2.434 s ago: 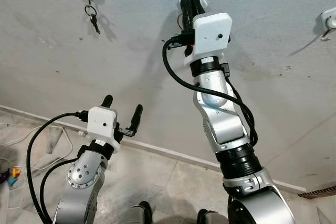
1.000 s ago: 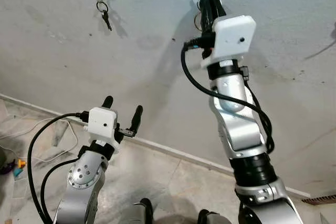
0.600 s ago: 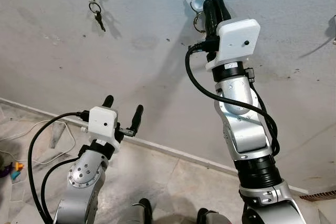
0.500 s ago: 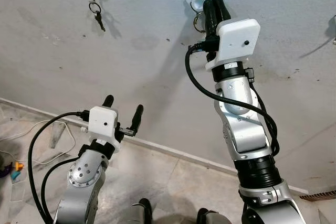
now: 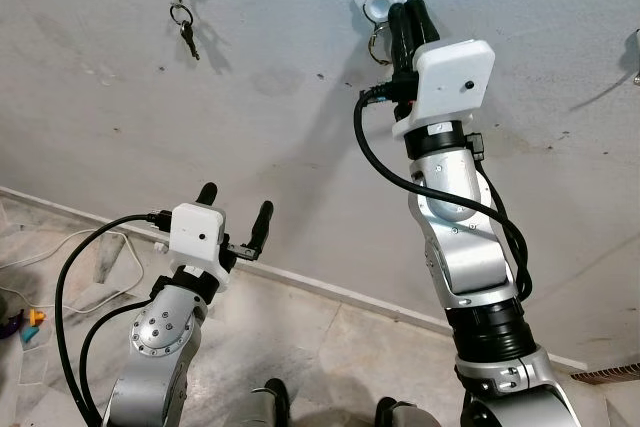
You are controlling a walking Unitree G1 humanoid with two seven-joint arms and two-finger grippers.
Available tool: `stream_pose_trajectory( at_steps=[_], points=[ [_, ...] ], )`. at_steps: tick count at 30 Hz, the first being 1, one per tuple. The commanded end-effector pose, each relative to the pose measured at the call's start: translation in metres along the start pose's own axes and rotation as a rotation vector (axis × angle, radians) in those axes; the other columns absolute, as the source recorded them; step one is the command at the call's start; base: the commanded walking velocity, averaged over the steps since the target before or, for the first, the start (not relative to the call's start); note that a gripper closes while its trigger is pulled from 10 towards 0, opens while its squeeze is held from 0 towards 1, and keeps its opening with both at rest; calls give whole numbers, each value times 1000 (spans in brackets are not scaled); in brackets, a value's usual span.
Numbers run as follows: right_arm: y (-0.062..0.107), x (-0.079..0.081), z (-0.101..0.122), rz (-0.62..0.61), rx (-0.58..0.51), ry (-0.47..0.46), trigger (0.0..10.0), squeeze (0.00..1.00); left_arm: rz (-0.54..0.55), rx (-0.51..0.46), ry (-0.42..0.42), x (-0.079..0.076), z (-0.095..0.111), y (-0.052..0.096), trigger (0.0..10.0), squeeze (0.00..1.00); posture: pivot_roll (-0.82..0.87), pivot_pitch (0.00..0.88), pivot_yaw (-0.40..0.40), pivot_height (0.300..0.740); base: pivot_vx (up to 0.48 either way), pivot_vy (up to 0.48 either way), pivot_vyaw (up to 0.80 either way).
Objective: Hang keys on a hook
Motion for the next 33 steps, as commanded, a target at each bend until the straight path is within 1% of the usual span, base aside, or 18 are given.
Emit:
stream_pose_trajectory(
  at_steps=[1,6,18,19,21,30,33],
  points=[
    [3,0,-7,-10,37,-9,10000,0,-13,17,2,-1,-4,1,10000,0,52,213,71,740,0,0,0],
    [8,8,-13,18,61,-24,10000,0,-14,17,2,-1,-4,2,10000,0,53,214,69,740,0,0,0],
    [14,16,-19,47,83,-44,10000,0,-12,17,4,-2,-4,2,10000,0,51,213,66,740,0,0,0],
    [14,17,-19,50,86,-52,10000,1000,-13,17,5,-2,-5,1,10000,0,50,212,66,740,0,0,0],
    [17,18,-22,49,100,-69,10000,1000,-15,14,6,-3,-4,1,10000,0,47,211,66,740,0,0,0],
    [22,16,-27,49,116,-63,10000,1000,-19,14,10,-4,-5,-1,10000,0,42,209,65,740,0,0,0],
    [27,14,-30,50,131,-57,10000,1000,-23,13,17,-5,-5,-1,10000,0,36,205,60,740,0,0,0]
  ],
)
Point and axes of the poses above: a point about 5 cm out from each wrist's last joint towards the gripper, its own y axis pointing back from the gripper into the wrist, its own z axis along the axis of the wrist's last joint, x = y × z, the point moved 2 cm from there along -y, pointing out of the wrist towards the gripper, and after that the axes turned 2 degrees about -y, right-handed, at the moved point
